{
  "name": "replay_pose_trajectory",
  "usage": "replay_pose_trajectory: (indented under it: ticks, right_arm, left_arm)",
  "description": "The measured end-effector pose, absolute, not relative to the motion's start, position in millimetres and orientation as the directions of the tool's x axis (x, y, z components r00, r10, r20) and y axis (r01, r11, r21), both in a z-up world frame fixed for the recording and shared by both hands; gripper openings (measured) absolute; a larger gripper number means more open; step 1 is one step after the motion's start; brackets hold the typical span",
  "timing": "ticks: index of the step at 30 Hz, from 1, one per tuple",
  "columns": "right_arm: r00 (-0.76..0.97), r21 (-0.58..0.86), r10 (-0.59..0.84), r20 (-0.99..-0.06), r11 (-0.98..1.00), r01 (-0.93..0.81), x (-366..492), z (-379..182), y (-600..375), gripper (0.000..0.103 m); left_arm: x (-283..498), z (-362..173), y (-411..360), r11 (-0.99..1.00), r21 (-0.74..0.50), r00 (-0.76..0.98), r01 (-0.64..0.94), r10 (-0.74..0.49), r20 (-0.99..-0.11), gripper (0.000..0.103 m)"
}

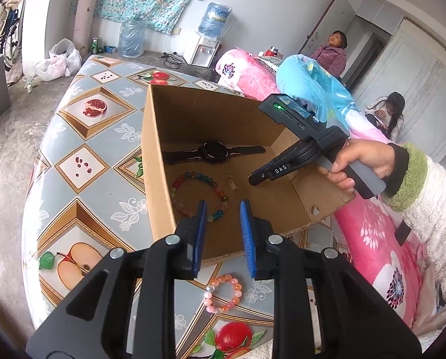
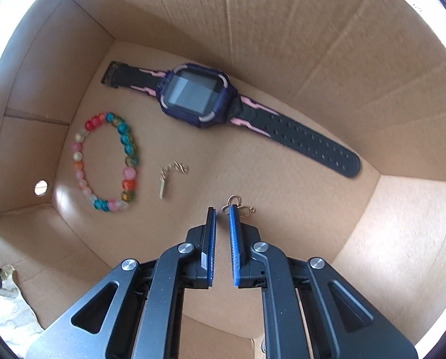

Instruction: Organize jewelry

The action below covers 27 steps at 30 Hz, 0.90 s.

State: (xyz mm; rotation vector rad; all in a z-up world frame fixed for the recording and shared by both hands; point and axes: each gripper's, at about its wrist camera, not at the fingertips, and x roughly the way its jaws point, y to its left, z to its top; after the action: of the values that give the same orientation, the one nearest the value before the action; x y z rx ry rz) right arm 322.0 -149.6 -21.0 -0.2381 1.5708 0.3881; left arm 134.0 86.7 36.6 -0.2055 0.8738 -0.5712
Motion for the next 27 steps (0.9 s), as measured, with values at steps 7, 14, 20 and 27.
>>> replay_pose_trajectory:
  ticks: [7, 14, 20, 27]
  right_arm:
    - [0.034, 0.146, 0.173, -0.984, 0.908, -0.393, 344.2, 25.0, -142.8, 0.009]
    - [0.288, 0.219, 0.361, -0.887, 0.878, -0.425, 283.0, 158.3, -201.5, 0.01]
    - [0.485, 0.324, 0.512, -0.709, 0.847, -0.421, 155.7, 186.4, -252.0, 0.01]
    - [0.555, 0.403, 0.443, -0.704, 0.893, -0.201, 75.1, 81.7, -282.6, 0.011]
  left_arm:
    - [112.9, 41.7, 79.4, 0.83, -0.383, 0.512, 0.407, -0.554, -0.657, 0.022]
    - [74.8, 34.3, 56.5, 0.795, -0.37, 0.499, 0.481, -0.595, -0.629, 0.022]
    - [48.0, 8.3, 15.0, 0.782, -0.293, 0.471, 0.549, -0.58, -0.665, 0.023]
    - [38.1, -24.5, -35.9, 0.786, -0.137, 0.482, 0.603, -0.496, -0.723, 0.023]
